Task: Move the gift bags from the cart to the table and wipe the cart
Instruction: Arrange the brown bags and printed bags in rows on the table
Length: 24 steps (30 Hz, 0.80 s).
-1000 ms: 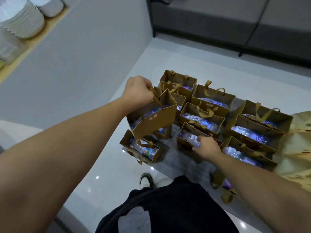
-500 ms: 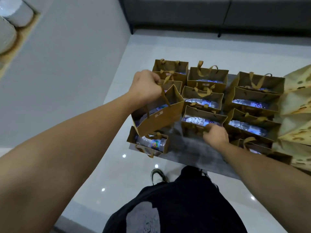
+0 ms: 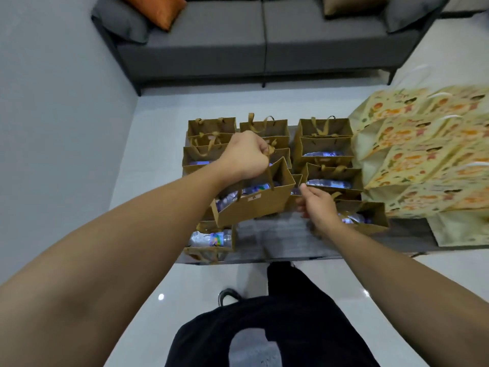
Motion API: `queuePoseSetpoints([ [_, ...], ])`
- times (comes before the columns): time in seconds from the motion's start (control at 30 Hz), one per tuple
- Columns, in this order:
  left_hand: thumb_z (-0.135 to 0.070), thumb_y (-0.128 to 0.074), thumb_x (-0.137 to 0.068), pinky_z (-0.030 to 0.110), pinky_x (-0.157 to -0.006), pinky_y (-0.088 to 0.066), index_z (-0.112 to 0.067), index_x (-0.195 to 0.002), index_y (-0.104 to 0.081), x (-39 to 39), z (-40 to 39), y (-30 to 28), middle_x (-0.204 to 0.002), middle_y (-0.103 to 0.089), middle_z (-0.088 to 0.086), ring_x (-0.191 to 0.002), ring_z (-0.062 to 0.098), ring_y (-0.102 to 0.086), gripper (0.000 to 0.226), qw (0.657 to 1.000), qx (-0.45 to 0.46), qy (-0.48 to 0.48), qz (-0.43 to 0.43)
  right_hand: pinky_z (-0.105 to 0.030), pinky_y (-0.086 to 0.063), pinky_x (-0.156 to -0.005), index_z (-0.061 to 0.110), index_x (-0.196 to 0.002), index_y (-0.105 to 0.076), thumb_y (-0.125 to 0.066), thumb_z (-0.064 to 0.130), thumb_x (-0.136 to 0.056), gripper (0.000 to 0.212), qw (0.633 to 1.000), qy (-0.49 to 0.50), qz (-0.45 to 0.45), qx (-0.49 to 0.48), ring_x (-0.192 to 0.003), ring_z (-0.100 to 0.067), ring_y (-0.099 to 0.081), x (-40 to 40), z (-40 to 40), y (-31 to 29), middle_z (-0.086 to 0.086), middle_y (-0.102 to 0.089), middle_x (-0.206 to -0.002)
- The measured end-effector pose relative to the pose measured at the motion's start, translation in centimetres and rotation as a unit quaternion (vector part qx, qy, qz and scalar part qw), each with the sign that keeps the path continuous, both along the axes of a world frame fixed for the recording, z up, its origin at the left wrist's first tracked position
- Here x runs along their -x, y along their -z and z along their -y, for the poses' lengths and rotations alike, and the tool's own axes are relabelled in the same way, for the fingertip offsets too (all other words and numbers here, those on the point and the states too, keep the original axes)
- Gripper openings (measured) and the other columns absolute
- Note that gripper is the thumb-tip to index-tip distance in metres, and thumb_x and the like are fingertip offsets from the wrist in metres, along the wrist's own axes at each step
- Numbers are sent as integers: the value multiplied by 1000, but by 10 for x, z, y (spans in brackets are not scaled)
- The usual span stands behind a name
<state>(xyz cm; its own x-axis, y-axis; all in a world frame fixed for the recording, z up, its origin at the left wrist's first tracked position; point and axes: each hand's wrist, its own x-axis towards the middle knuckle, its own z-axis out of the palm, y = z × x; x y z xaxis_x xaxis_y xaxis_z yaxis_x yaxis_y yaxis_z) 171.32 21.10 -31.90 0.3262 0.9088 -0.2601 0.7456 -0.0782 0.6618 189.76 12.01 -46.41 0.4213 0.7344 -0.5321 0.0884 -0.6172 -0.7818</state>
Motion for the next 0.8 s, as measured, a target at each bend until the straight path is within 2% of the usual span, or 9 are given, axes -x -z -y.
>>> queuePoseSetpoints([
  [0.07,11,-54,-75,24,-62,-50,-1,-65,-68,-13,4,9,-64,-57,6,-68,7,-53,20,1000,8,15,-4,-37,-57,-69,24,-111,-71,-47,54,-101,40,1000,7,-25,7,-85,-22,-70,-4,5,2,-3,-73,-98],
  [0.17,9,-58,-78,25,-65,-56,-14,-62,-68,-27,12,28,-76,-66,8,-80,15,-61,30,999,28,24,-6,-43,-60,-81,29,-93,-66,-42,54,-103,37,999,24,-27,34,-93,-24,-69,-9,11,13,-4,-71,-100],
  [0.3,10,-59,-77,31,-65,-58,-11,-66,-68,-36,18,63,-73,-64,7,-77,18,-63,26,995,81,61,-25,-57,-55,-91,25,-81,-71,-51,58,-94,41,997,37,4,61,-92,-30,-68,-27,16,44,-5,-72,-87],
  [0.37,11,-58,-75,33,-66,-56,-11,-64,-66,-42,24,88,-67,-59,3,-77,19,-61,26,988,107,95,-51,-56,-54,-92,28,-84,-72,-57,52,-94,30,997,21,30,63,-93,-27,-68,-35,12,55,1,-72,-87],
  [0.43,5,-63,-78,35,-70,-56,-12,-68,-67,-44,30,120,-72,-62,3,-81,20,-60,20,980,133,132,-70,-52,-53,-95,28,-101,-72,-59,42,-97,20,996,-24,72,48,-99,-25,-65,-37,1,56,1,-72,-98],
  [0.5,-1,-67,-82,35,-74,-57,-19,-73,-67,-40,35,152,-79,-64,1,-85,19,-61,20,972,152,156,-83,-48,-51,-99,22,-118,-70,-61,34,-98,25,988,-91,122,36,-109,-24,-63,-36,-15,67,-1,-71,-111],
  [0.57,-3,-68,-81,31,-70,-50,-27,-70,-60,-34,40,177,-77,-61,-5,-82,16,-60,28,971,158,155,-89,-45,-50,-100,20,-124,-68,-63,30,-97,29,967,-167,194,21,-114,-25,-61,-31,-29,81,-3,-70,-118],
  [0.67,-6,-66,-74,32,-63,-50,-28,-62,-51,-32,43,195,-68,-59,-4,-72,18,-60,30,976,141,137,-89,-40,-44,-104,18,-130,-65,-64,24,-94,37,897,-316,309,-8,-125,-28,-52,-20,-44,100,-8,-65,-127],
  [0.8,-7,-67,-75,28,-53,-37,-22,-62,-47,-29,40,204,-63,-55,-1,-66,21,-57,28,969,157,161,-101,-41,-39,-109,21,-135,-62,-62,27,-96,39,823,-428,372,14,-133,-31,-46,-9,-68,120,-11,-62,-133],
])
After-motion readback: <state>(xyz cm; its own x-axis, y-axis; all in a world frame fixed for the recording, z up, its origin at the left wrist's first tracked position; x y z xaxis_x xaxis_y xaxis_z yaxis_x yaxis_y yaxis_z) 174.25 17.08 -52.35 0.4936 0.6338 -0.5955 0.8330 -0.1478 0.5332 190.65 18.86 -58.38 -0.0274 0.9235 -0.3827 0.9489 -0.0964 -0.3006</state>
